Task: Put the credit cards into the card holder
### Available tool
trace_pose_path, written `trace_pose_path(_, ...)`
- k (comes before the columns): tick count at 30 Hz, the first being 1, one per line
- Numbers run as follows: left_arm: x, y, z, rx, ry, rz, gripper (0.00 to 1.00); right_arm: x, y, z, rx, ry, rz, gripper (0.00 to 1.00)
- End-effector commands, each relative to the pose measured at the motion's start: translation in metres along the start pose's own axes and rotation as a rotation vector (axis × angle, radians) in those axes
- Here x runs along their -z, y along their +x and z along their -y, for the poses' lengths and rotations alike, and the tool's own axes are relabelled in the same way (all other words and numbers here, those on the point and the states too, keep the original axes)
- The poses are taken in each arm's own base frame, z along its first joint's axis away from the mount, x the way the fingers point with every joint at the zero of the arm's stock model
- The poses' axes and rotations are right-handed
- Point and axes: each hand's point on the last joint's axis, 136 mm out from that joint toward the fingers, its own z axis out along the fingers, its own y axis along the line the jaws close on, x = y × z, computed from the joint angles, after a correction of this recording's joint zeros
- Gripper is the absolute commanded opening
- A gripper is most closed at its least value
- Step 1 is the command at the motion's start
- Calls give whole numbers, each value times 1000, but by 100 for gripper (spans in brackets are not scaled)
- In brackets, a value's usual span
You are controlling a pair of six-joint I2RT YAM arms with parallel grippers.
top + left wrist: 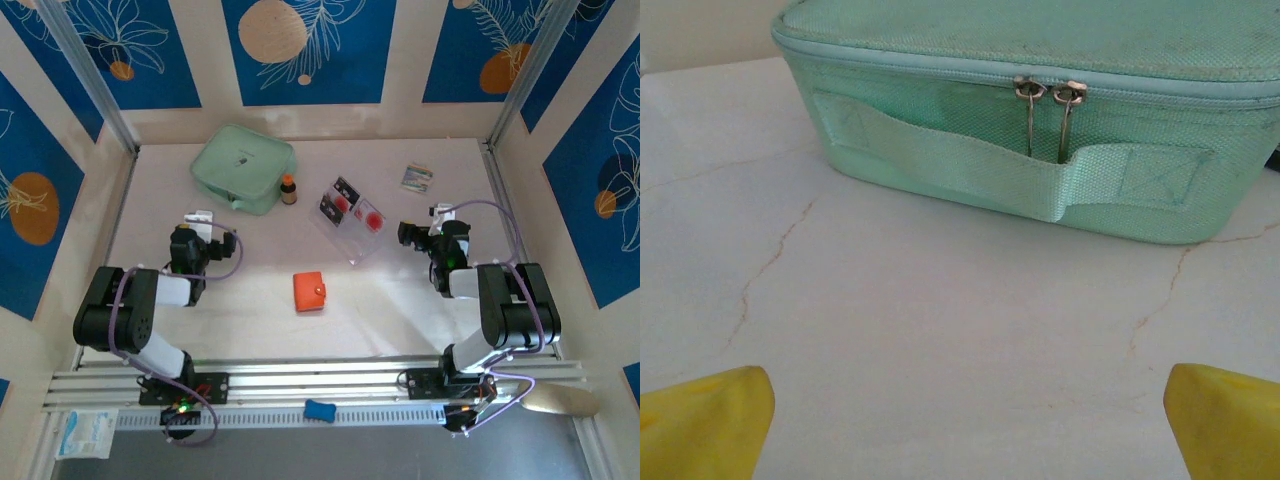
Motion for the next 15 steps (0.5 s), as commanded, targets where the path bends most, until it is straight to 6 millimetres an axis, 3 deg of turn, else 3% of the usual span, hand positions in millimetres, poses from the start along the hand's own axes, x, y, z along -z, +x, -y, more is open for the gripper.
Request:
trace_pose_path(1,1,-6,-1,0,3,33,100,1,-11,-3,31,-3,44,99)
trace_pose_path(15,1,-6,-1,0,4,33,100,1,-12,-5,30,-21,42,99)
